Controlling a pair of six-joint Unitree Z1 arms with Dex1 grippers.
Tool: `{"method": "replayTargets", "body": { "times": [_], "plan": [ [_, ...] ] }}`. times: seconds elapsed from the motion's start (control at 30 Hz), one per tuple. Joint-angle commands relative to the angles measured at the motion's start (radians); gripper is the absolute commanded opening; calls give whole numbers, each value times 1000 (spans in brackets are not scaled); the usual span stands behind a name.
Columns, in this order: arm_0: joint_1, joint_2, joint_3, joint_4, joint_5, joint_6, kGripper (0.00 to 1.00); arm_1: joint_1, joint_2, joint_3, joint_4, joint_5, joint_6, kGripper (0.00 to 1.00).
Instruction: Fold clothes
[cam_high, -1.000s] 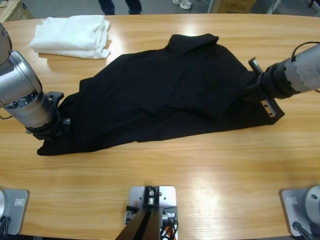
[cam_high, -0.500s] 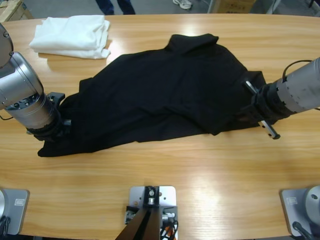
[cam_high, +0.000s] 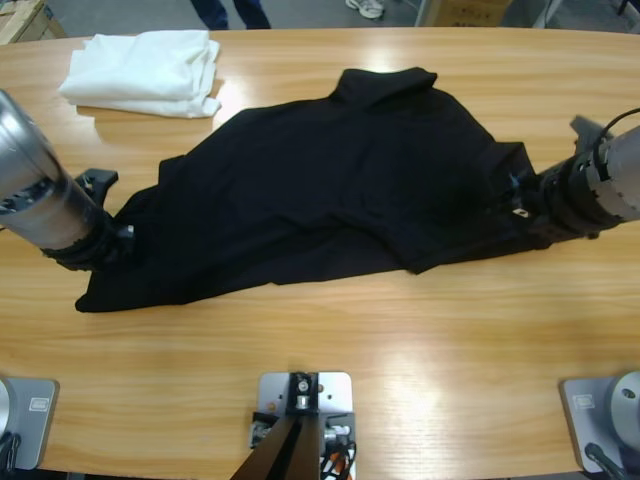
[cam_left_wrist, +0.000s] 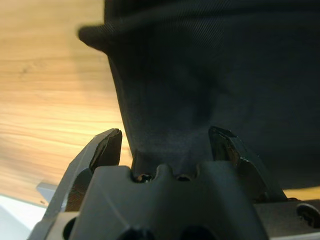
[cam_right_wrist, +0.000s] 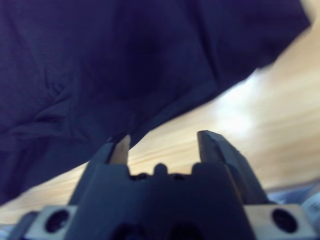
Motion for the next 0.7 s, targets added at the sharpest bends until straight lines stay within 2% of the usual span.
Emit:
{"method": "replayTargets", "body": {
  "times": [0.03, 0.23, 0.37, 0.5, 0.7],
  "plan": [
    [4, -14, -2, 2, -17, -67, 676, -94, 91, 47, -126, 29, -191, 0],
    [26, 20, -25, -29, -64, -99, 665, -202, 214, 25, -170, 117, -310, 0],
    [28, 44, -27, -35, -69, -101, 665, -212, 279, 32, -210, 149, -326, 0],
    [28, 60, -27, -38, -69, -101, 665, -232, 335, 35, -249, 150, -329, 0],
    [34, 102, -32, -65, -69, -115, 665, -292, 332, 74, -245, 121, -317, 0]
  ]
}}
